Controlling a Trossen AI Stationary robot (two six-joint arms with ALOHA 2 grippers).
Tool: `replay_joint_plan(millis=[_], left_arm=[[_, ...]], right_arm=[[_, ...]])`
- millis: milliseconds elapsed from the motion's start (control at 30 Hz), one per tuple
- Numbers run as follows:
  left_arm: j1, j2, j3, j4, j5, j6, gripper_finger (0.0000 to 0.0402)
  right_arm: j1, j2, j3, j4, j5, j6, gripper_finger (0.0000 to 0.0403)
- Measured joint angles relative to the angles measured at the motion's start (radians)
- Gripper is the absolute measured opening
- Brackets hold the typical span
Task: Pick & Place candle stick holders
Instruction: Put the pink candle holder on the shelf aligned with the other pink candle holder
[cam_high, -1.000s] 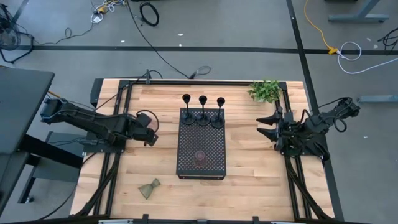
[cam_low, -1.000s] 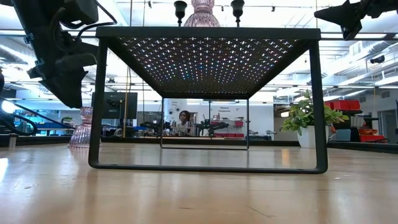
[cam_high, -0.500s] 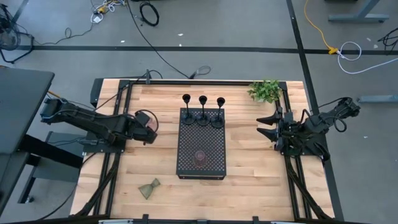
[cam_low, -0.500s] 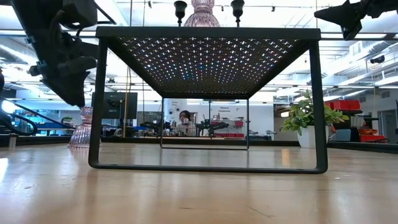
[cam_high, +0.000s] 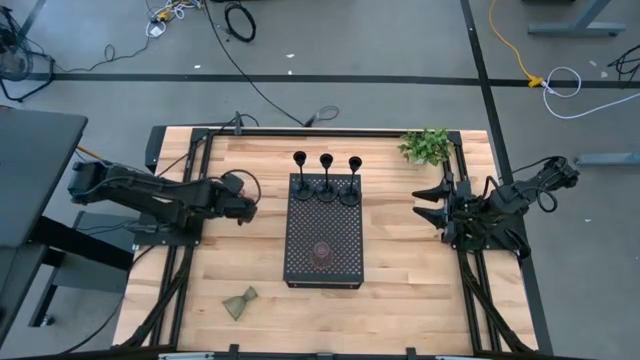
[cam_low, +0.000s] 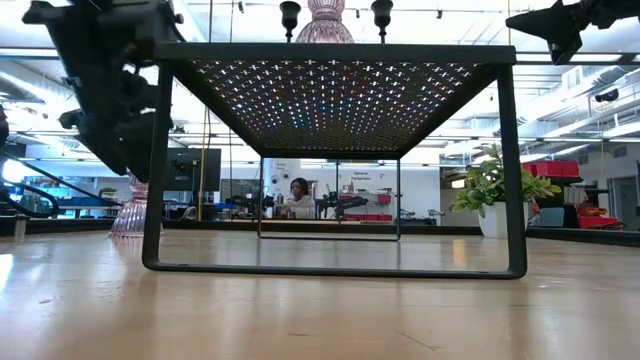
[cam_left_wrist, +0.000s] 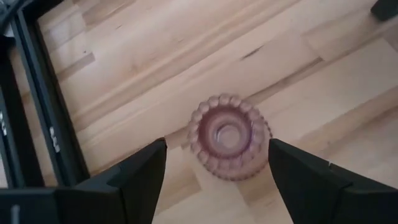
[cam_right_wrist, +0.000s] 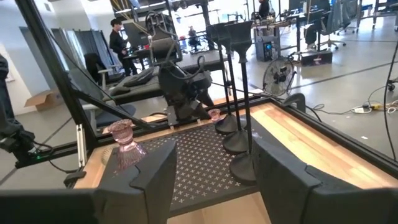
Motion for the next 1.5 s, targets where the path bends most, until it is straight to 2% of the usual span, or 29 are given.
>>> replay_joint_plan(millis=[200, 433, 567, 767, 1033, 1200, 1500], left_arm=[[0.060, 0.044, 0.000, 0.093, 0.007, 0.098, 0.0284], [0.132, 0.077, 0.000, 0.103, 0.070, 0.127, 0.0279], [0.145, 0.076, 0.000, 0.106, 0.069, 0.147, 0.0251], [0.158, 0.074, 0.001, 0.109, 0.082, 0.155, 0.0168], [0.156, 0.072, 0.005, 0.088, 0.109, 0.187, 0.0168], [0.107, 0.060, 0.067, -0.058, 0.154, 0.195, 0.0168], [-0.082, 0.058, 0.334, -0.260, 0.161, 0.192, 0.0168]], right_arm=[[0.000, 0.000, 0.000, 0.000, -0.001, 0.000, 0.0206], [0.000, 0.000, 0.000, -0.007, -0.001, 0.000, 0.0206], [0.000, 0.000, 0.000, -0.015, -0.002, 0.000, 0.0206], [0.000, 0.000, 0.000, -0.016, -0.001, 0.000, 0.0206], [0.000, 0.000, 0.000, -0.016, 0.000, 0.000, 0.0206], [0.000, 0.000, 0.000, -0.016, 0.002, 0.000, 0.0206], [0.000, 0.000, 0.000, -0.013, 0.002, 0.001, 0.0206]])
